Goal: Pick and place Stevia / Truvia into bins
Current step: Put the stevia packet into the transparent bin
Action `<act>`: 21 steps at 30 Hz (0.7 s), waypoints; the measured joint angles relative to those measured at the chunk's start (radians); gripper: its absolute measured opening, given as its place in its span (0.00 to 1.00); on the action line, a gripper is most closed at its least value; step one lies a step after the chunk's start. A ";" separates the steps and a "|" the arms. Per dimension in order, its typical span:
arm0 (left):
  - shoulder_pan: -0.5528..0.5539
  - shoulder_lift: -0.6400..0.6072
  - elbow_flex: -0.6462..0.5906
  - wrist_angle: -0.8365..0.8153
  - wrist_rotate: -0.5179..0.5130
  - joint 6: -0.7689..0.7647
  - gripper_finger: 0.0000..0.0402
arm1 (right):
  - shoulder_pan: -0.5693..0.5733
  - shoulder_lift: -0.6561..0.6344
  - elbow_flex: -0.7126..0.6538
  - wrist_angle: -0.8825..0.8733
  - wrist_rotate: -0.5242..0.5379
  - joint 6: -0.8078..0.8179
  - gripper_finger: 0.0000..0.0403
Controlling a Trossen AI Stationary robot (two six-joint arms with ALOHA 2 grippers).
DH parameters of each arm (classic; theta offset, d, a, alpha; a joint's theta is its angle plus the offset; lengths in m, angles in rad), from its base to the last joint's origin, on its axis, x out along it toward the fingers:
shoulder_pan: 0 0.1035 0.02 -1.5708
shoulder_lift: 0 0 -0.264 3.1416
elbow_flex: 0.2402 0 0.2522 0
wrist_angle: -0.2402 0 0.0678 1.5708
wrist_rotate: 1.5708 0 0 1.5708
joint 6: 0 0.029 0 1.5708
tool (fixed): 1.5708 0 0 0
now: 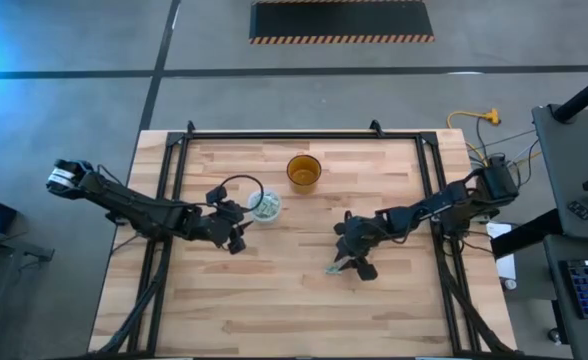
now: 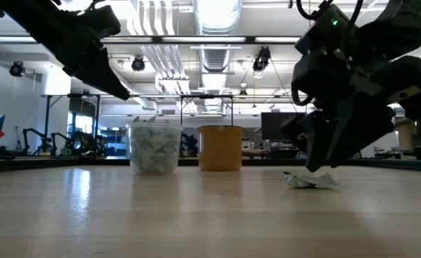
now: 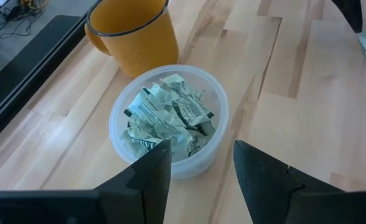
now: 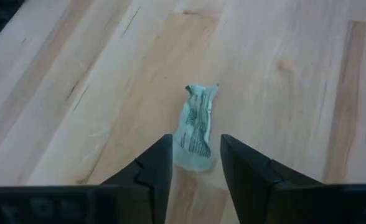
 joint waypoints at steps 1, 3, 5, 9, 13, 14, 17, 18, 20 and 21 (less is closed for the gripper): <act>0.000 0.000 0.000 0.001 0.000 0.000 0.39 | 0.000 -0.001 0.001 0.000 0.000 0.001 0.33; 0.000 0.000 0.000 0.001 0.001 0.000 0.39 | 0.000 -0.001 0.001 0.002 0.000 0.002 0.36; 0.000 0.000 0.000 0.002 0.000 0.000 0.39 | 0.000 0.004 -0.001 0.002 0.002 0.001 0.38; 0.000 0.000 0.000 0.000 0.001 0.000 0.39 | 0.000 0.037 -0.003 0.002 0.003 0.002 0.40; 0.000 0.000 0.000 0.001 0.013 0.000 0.39 | 0.000 0.068 0.009 0.012 0.000 0.005 0.39; 0.000 0.000 0.000 -0.001 0.015 0.000 0.39 | 0.000 0.075 0.012 0.016 -0.002 0.004 0.38; 0.000 0.000 0.000 0.000 0.016 0.000 0.39 | -0.001 0.080 0.018 0.011 -0.001 -0.006 0.36; 0.000 0.000 0.000 -0.001 0.017 0.000 0.39 | -0.001 0.080 0.020 0.009 -0.001 -0.006 0.35; 0.000 0.000 0.001 -0.001 0.017 0.000 0.39 | -0.001 0.077 0.021 0.006 0.000 -0.007 0.32; 0.000 0.000 0.001 -0.001 0.017 0.000 0.39 | -0.001 0.077 0.021 0.005 0.002 -0.012 0.29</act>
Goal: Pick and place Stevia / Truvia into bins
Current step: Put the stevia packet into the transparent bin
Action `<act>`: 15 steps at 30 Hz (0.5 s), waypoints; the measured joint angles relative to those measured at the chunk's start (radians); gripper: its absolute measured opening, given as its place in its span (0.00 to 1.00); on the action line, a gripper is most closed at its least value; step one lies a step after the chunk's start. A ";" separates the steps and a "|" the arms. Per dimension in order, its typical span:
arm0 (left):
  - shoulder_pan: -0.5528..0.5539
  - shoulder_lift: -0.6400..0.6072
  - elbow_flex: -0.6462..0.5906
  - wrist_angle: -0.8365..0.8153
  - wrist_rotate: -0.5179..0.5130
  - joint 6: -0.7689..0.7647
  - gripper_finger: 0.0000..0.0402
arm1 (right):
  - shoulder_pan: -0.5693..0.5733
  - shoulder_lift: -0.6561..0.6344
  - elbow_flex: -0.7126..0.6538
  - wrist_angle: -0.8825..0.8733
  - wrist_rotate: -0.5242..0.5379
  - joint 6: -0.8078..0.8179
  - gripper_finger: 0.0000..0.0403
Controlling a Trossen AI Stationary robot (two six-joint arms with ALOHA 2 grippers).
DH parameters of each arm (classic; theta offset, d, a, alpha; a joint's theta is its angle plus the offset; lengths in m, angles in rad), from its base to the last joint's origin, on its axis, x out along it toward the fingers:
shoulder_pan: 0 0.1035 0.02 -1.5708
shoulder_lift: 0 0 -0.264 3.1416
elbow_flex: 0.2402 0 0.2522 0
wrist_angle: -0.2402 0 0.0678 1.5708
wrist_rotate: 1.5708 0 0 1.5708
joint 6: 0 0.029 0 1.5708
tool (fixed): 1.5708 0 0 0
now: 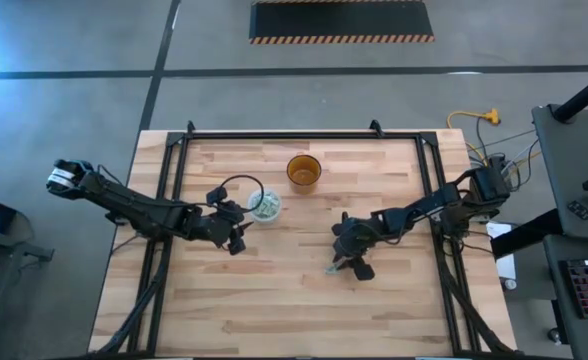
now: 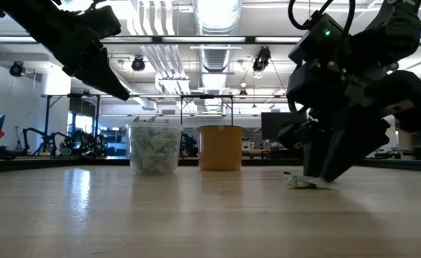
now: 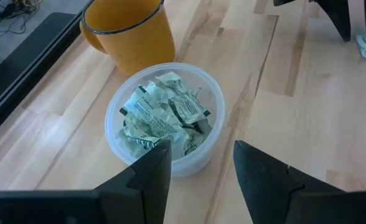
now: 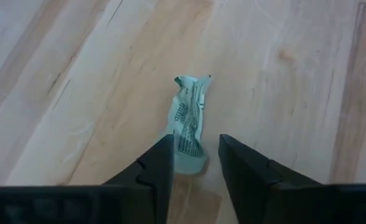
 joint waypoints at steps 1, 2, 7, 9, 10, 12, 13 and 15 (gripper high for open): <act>0.000 0.000 0.000 0.000 0.000 0.000 0.39 | 0.000 0.000 0.000 -0.001 0.002 -0.007 0.27; 0.000 0.000 0.000 0.000 0.000 0.001 0.39 | 0.000 -0.002 0.000 -0.004 0.003 -0.018 0.24; 0.000 0.000 0.000 0.000 0.002 0.001 0.39 | -0.001 -0.003 0.011 -0.037 0.009 -0.069 0.08; 0.000 0.000 0.000 0.000 0.002 0.001 0.39 | -0.002 -0.005 0.021 -0.048 0.006 -0.096 0.04; 0.000 0.000 0.000 0.000 0.001 0.001 0.39 | -0.002 -0.005 0.028 -0.053 0.005 -0.109 0.03; 0.000 0.000 0.000 0.000 0.001 0.002 0.39 | 0.000 -0.011 0.047 -0.057 0.021 -0.134 0.02; 0.000 0.000 0.000 0.000 0.001 0.002 0.39 | 0.000 -0.016 0.060 -0.054 0.041 -0.148 0.02; 0.000 0.000 0.000 0.000 0.001 0.002 0.39 | -0.001 -0.024 0.089 -0.046 0.096 -0.182 0.02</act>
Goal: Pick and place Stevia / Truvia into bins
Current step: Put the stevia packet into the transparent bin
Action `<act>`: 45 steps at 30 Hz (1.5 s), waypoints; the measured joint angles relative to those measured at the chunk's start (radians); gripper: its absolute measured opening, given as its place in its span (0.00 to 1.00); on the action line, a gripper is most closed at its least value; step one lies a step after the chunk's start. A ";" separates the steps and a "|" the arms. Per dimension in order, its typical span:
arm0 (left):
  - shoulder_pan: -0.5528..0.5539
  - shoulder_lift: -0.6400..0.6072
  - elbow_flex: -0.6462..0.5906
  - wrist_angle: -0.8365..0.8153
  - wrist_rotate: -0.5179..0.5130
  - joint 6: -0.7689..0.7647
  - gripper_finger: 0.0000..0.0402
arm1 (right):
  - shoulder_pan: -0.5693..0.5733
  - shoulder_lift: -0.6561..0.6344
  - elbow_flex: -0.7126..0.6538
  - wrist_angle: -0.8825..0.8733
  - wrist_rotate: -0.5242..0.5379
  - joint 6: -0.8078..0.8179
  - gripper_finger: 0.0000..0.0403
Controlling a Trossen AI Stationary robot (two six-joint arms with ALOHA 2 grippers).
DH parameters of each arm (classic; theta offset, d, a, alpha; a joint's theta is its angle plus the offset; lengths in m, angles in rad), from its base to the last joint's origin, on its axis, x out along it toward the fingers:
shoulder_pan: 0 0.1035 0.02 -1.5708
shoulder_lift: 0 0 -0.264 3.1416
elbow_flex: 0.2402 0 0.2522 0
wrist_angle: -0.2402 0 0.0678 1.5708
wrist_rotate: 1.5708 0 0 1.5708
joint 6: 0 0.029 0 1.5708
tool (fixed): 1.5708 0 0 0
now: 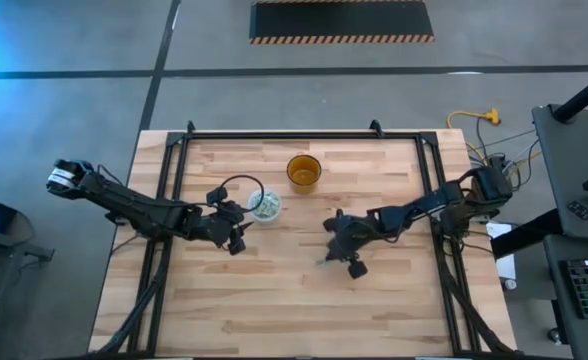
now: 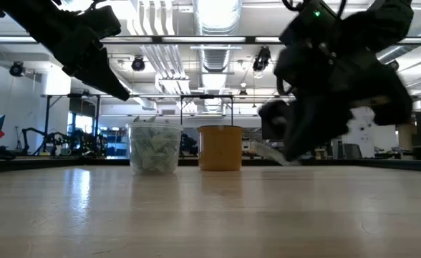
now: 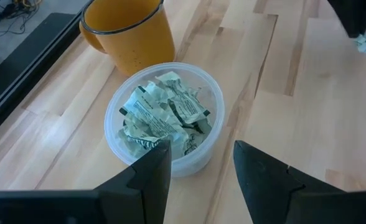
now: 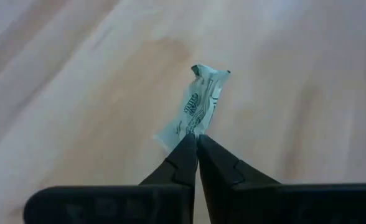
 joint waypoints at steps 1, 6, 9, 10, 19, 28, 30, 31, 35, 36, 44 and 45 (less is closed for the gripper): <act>0.000 0.000 0.000 0.000 0.000 0.000 0.39 | -0.001 0.000 0.015 0.000 0.029 -0.020 0.02; 0.000 0.000 0.000 0.000 0.000 0.001 0.39 | -0.001 0.000 0.099 0.025 0.218 -0.128 0.02; 0.000 0.000 0.000 0.000 0.000 0.001 0.39 | -0.009 0.000 0.136 0.079 0.348 -0.161 0.02; 0.000 0.000 0.000 0.000 0.000 0.001 0.39 | -0.017 0.000 0.149 0.102 0.369 -0.162 0.02; 0.000 0.000 0.000 0.000 0.000 0.001 0.39 | -0.146 0.000 0.235 0.160 0.374 -0.161 0.02; 0.000 -0.019 0.006 -0.006 -0.001 0.010 0.39 | -0.242 0.119 0.325 0.207 0.242 -0.127 0.02; 0.000 -0.033 0.005 -0.004 -0.001 0.010 0.39 | -0.251 0.167 0.360 0.202 0.243 -0.127 0.02; 0.000 -0.040 0.004 -0.007 -0.002 0.010 0.39 | -0.256 0.187 0.380 0.202 0.242 -0.127 0.02; -0.002 -0.060 0.002 -0.014 -0.001 0.008 0.39 | -0.271 0.249 0.468 0.185 0.243 -0.119 0.02; -0.004 -0.062 0.002 -0.011 -0.002 0.007 0.39 | -0.273 0.264 0.486 0.166 0.243 -0.119 0.02; -0.022 -0.067 0.002 -0.029 0.000 0.002 0.39 | -0.280 0.351 0.590 0.028 0.242 -0.108 0.02; -0.022 -0.068 0.002 -0.029 0.000 0.002 0.39 | -0.280 0.361 0.601 0.021 0.242 -0.109 0.02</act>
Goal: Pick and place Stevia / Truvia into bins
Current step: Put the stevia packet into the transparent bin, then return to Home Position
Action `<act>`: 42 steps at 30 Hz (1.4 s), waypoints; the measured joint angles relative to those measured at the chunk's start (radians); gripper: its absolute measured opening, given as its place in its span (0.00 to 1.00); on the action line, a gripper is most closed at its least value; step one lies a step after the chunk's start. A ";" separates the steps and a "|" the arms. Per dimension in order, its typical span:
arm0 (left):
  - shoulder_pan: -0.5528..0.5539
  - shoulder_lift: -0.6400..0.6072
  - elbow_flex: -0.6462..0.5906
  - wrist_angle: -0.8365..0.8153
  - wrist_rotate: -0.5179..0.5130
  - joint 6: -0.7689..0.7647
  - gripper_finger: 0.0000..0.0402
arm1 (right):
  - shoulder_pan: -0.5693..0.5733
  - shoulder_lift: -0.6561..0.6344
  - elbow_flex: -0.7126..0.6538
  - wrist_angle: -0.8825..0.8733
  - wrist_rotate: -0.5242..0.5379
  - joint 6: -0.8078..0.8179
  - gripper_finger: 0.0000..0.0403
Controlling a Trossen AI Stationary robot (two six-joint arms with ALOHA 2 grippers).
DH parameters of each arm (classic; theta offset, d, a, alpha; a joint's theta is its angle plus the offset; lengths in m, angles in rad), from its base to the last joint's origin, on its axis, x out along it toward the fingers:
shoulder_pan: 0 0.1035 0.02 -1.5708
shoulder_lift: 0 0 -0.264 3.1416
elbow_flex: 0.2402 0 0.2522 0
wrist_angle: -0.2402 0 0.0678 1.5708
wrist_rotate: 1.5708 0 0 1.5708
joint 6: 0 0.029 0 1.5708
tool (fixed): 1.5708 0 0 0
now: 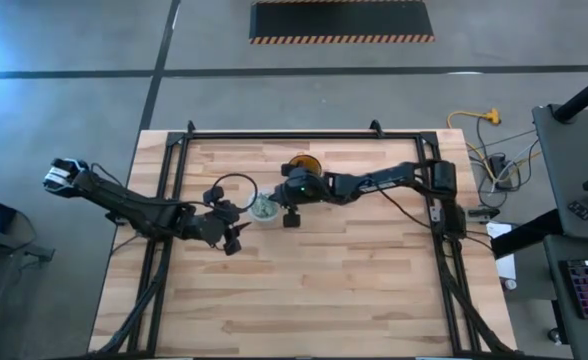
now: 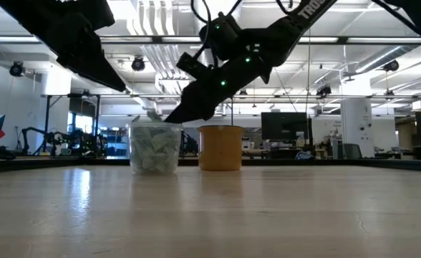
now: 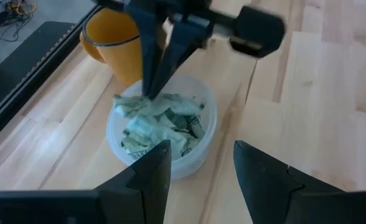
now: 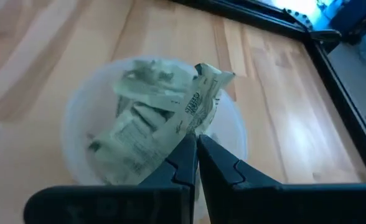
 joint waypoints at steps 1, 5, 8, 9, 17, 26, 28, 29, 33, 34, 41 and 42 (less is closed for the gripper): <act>0.000 -0.003 0.000 0.000 0.000 0.000 0.39 | -0.001 0.005 0.009 -0.008 0.000 0.000 0.02; -0.004 -0.012 0.000 -0.001 0.000 0.000 0.39 | -0.001 0.009 0.033 -0.079 -0.003 -0.002 0.02; -0.006 -0.016 0.000 0.000 0.000 0.000 0.39 | -0.002 0.011 0.039 -0.095 -0.010 -0.002 0.02; -0.008 -0.018 0.000 -0.001 0.000 0.000 0.39 | -0.002 0.011 0.039 -0.097 -0.010 0.000 0.02; -0.015 -0.021 0.000 0.000 0.000 -0.001 0.39 | -0.002 0.008 0.037 -0.100 -0.040 -0.009 0.03; -0.019 -0.021 0.000 0.000 0.000 0.006 0.39 | -0.002 0.004 0.037 -0.104 -0.064 -0.020 0.24; -0.019 -0.021 0.000 0.000 0.000 0.026 0.39 | -0.002 -0.002 0.036 -0.109 -0.062 -0.019 0.28; -0.022 -0.021 0.000 0.000 0.000 0.029 0.39 | -0.002 -0.007 0.035 -0.111 -0.060 -0.019 0.30; -0.033 -0.021 -0.001 0.001 0.000 0.032 0.39 | 0.001 -0.050 0.034 -0.118 -0.060 -0.017 0.35; -0.036 -0.021 -0.001 0.001 0.000 0.032 0.39 | 0.002 -0.065 0.034 -0.121 -0.060 -0.013 0.36; -0.039 -0.021 0.000 0.010 0.000 0.032 0.39 | 0.007 -0.153 0.029 -0.197 -0.060 0.032 0.38; -0.039 -0.021 0.002 0.011 0.000 0.032 0.39 | 0.007 -0.163 0.029 -0.203 -0.060 0.034 0.38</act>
